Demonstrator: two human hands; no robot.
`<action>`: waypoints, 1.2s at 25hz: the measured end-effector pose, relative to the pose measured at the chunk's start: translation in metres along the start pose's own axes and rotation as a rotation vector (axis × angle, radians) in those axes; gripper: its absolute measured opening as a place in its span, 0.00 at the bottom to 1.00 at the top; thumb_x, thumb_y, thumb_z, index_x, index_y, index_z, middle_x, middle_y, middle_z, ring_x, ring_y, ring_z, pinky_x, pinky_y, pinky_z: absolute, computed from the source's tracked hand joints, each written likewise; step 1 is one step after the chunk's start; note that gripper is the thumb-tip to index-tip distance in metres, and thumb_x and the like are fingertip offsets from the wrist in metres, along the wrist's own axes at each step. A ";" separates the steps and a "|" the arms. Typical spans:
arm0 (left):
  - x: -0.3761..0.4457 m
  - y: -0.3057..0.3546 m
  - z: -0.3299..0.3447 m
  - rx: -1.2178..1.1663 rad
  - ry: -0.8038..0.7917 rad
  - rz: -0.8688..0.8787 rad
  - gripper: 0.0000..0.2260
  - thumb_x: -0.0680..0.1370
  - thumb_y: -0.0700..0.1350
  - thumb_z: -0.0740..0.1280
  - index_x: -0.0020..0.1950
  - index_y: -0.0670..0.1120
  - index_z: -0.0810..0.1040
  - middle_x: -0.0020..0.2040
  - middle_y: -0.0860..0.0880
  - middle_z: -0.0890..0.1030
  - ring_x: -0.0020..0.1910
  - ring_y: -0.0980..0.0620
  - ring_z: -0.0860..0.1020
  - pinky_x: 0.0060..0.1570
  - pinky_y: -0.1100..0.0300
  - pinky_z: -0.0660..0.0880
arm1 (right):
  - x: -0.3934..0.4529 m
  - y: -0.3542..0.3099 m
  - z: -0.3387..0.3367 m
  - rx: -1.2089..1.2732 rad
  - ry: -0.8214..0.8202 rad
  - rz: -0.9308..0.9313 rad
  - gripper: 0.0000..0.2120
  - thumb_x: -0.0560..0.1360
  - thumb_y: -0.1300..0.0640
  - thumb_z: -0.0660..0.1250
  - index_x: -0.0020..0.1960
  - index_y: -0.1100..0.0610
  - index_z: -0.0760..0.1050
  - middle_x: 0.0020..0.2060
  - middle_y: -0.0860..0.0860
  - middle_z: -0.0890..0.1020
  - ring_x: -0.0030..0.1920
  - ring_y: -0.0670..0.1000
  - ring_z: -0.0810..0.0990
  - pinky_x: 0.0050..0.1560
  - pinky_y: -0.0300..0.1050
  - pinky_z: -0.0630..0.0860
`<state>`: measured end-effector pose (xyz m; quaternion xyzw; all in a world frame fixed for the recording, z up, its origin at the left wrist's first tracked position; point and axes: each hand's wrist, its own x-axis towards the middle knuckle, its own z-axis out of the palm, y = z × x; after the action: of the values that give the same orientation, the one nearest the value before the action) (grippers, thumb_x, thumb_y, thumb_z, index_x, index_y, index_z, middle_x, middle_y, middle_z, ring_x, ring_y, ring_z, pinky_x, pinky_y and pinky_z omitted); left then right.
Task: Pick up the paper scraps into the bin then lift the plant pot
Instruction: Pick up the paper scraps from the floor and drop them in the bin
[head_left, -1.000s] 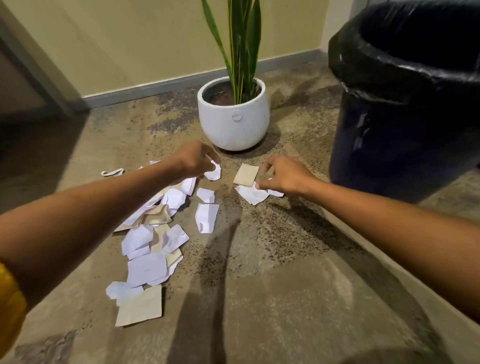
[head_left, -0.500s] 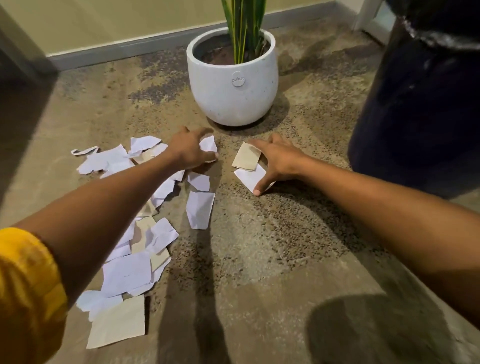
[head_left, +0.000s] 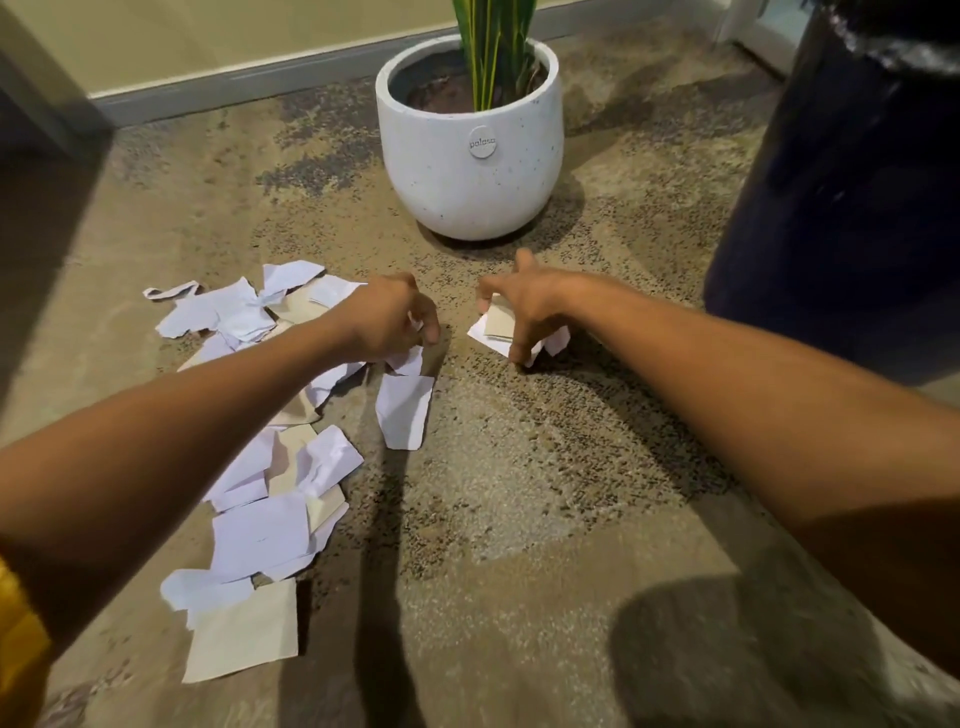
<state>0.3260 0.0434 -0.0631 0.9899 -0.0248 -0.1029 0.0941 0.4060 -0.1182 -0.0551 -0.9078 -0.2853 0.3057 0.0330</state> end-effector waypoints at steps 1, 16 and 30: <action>-0.005 0.000 -0.001 -0.002 -0.047 0.022 0.08 0.73 0.40 0.67 0.51 0.46 0.82 0.54 0.41 0.74 0.52 0.45 0.76 0.46 0.59 0.70 | -0.005 0.001 0.001 0.040 0.023 0.016 0.38 0.64 0.61 0.78 0.69 0.50 0.65 0.73 0.59 0.53 0.67 0.65 0.66 0.54 0.49 0.75; -0.058 0.012 0.000 -0.062 -0.082 -0.058 0.11 0.66 0.44 0.77 0.46 0.47 0.82 0.43 0.44 0.77 0.43 0.46 0.76 0.36 0.61 0.66 | -0.078 0.024 0.018 0.327 0.283 -0.026 0.08 0.71 0.72 0.65 0.48 0.69 0.79 0.44 0.59 0.82 0.38 0.49 0.74 0.26 0.33 0.67; -0.092 0.031 0.005 0.130 -0.220 0.027 0.07 0.71 0.40 0.69 0.49 0.43 0.81 0.48 0.47 0.75 0.44 0.53 0.72 0.41 0.62 0.69 | -0.128 0.026 -0.014 0.310 0.352 -0.065 0.10 0.66 0.69 0.74 0.47 0.62 0.82 0.33 0.46 0.74 0.35 0.41 0.69 0.22 0.25 0.64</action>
<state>0.2343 0.0186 -0.0441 0.9763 -0.0550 -0.2076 0.0276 0.3439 -0.2072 0.0184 -0.9216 -0.2536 0.1817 0.2310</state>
